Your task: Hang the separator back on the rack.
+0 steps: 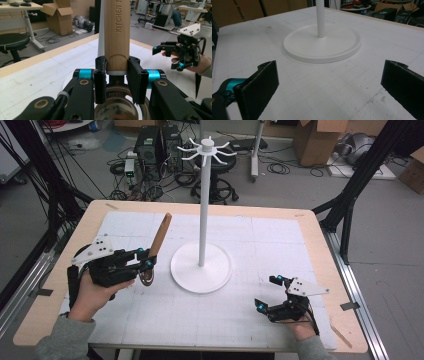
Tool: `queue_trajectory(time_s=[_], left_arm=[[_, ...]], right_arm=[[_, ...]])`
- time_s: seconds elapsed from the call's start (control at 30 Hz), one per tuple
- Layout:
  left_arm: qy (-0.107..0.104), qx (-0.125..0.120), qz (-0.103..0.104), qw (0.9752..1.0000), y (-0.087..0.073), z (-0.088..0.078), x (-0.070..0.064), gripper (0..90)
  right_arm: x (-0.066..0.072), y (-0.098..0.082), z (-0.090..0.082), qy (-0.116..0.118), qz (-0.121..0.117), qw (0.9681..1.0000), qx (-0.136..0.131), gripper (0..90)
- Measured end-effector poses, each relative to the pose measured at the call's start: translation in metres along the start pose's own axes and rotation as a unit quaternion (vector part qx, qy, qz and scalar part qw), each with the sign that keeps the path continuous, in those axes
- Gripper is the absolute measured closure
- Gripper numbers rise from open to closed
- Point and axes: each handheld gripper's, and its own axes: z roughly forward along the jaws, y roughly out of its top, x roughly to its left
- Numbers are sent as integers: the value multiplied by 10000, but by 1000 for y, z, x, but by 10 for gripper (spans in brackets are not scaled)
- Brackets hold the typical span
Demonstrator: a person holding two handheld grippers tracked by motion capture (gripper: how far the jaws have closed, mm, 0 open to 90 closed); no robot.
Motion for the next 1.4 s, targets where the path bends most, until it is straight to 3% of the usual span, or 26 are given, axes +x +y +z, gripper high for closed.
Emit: queue_trajectory(time_s=[0.13, 0.53, 0.73, 1.4], left_arm=[[7, -132, 1, 9999, 8, 2, 0, 695], [14, -204, -25, 9998, 30, 1, 2, 695], [-131, -408, -69, 9991, 35, 1, 1, 695], [-93, -420, 77, 9990, 61, 6, 1, 695]], right_arm=[[-1, 0, 0, 9, -2, 10000, 0, 5], [1, 0, 1, 47, -29, 10000, 6, 5], [0, 0, 1, 43, -27, 10000, 5, 5], [2, 1, 2, 54, -24, 10000, -20, 5]])
